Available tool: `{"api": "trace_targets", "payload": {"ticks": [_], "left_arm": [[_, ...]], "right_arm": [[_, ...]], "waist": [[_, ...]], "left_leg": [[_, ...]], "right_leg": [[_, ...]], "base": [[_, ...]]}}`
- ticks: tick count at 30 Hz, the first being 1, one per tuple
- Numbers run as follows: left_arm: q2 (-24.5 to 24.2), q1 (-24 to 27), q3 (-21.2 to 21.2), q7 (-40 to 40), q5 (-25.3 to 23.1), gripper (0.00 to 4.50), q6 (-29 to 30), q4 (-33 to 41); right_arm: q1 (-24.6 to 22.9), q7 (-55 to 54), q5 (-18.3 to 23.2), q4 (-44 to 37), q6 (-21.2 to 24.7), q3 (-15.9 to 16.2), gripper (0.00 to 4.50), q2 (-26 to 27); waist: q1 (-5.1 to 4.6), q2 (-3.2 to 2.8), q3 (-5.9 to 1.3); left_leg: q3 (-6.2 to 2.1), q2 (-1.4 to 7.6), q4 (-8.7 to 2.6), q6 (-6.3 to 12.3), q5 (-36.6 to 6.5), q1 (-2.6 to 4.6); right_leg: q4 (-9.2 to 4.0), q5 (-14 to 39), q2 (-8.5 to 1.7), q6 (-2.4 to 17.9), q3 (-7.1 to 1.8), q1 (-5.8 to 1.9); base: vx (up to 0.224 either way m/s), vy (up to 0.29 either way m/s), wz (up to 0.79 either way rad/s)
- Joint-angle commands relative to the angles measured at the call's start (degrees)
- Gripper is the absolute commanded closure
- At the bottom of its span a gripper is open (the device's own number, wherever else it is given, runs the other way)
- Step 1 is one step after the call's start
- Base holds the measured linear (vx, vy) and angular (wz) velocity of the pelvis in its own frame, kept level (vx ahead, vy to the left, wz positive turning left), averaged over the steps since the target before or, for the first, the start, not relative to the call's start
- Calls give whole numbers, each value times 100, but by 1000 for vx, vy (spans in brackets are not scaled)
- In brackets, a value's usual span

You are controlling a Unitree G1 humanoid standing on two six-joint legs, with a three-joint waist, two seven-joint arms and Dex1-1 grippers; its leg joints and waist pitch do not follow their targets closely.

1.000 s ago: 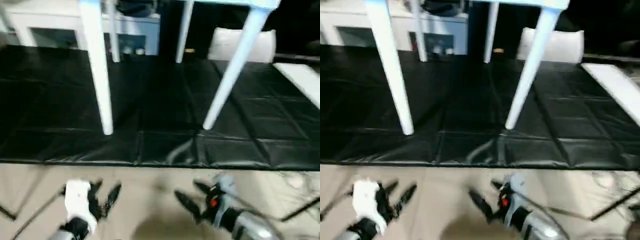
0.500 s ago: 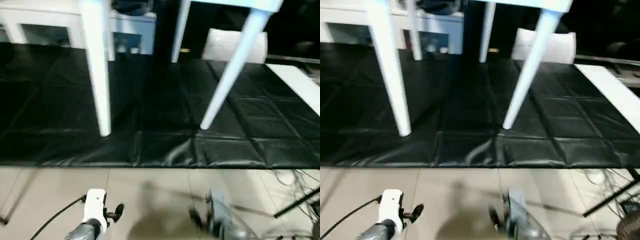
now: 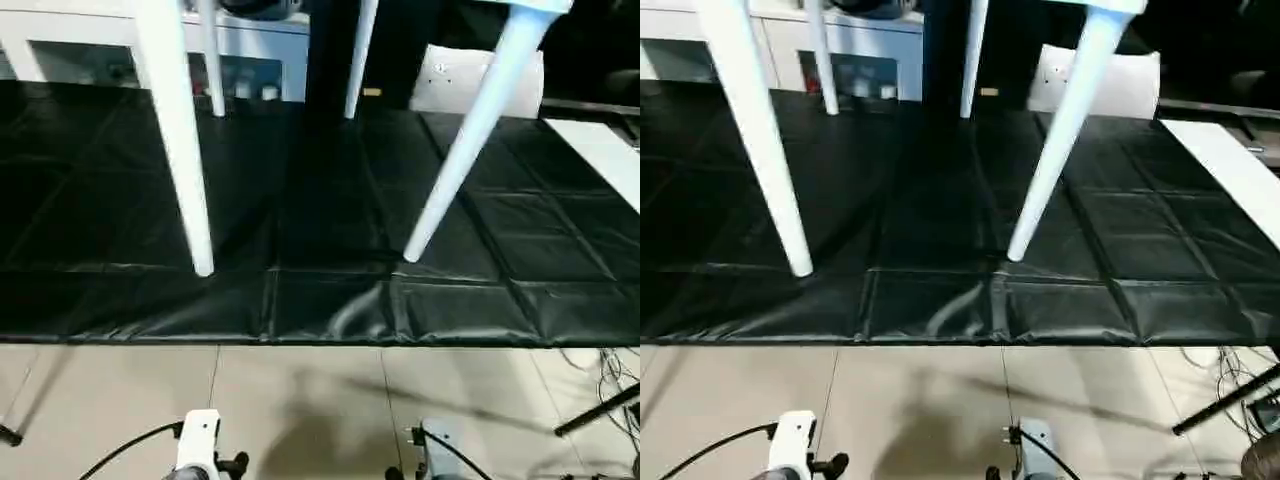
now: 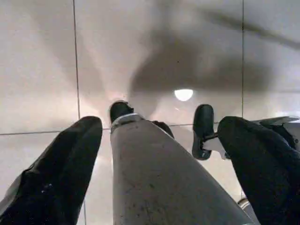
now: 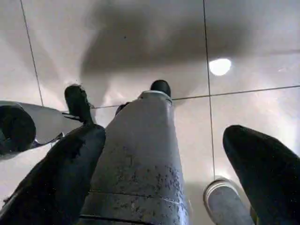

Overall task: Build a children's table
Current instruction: Flip table

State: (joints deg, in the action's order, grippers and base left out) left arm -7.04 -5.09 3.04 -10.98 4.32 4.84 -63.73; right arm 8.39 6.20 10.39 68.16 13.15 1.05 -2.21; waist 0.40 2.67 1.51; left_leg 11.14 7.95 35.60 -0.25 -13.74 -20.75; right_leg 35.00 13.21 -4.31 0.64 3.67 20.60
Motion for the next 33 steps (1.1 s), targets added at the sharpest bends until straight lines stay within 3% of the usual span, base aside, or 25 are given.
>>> {"api": "trace_targets", "payload": {"ticks": [1,4,6,13,16,20,24,33], "left_arm": [[47,7,-6,5,17,8,16,-60],[47,7,-6,5,17,8,16,-60],[47,7,-6,5,17,8,16,-60],[47,7,-6,5,17,8,16,-60],[47,7,-6,5,17,8,16,-60],[47,7,-6,5,17,8,16,-60],[47,7,-6,5,17,8,16,-60],[47,7,-6,5,17,8,16,-60]], "right_arm": [[-41,11,-39,72,30,0,0,-13],[-41,11,-39,72,30,0,0,-13],[-41,11,-39,72,30,0,0,-13],[-41,11,-39,72,30,0,0,-13],[-41,11,-39,72,30,0,0,-13],[-41,11,-39,72,30,0,0,-13],[-41,11,-39,72,30,0,0,-13],[-41,11,-39,72,30,0,0,-13]], "waist": [[10,-80,-100],[-6,-75,-60],[-4,-72,-68],[-4,-77,-109],[6,-77,-136],[5,-80,-113],[0,-83,-85],[-3,-83,-85]], "left_leg": [[-347,710,-634,-217,-1843,101],[-390,698,-644,-379,-2311,112],[-407,693,-641,-406,-2411,127],[-365,703,-659,-274,-1858,81],[-324,705,-635,-70,-1368,58],[-321,714,-648,-90,-1557,63],[-352,720,-665,-258,-1957,79],[-357,723,-679,-277,-1944,67]], "right_leg": [[-476,1015,-688,1422,-404,-60],[-565,1834,-712,1203,-426,-15],[-593,2063,-714,1094,-442,15],[-491,1030,-672,1301,-427,-26],[-422,329,-670,1469,-408,-64],[-451,573,-675,1479,-409,-50],[-520,1210,-694,1335,-432,-11],[-524,1188,-692,1288,-438,2]], "base": [[0,0,0],[0,0,0],[0,0,0],[0,0,0],[0,0,0],[0,0,0],[0,0,0],[0,0,0]]}}
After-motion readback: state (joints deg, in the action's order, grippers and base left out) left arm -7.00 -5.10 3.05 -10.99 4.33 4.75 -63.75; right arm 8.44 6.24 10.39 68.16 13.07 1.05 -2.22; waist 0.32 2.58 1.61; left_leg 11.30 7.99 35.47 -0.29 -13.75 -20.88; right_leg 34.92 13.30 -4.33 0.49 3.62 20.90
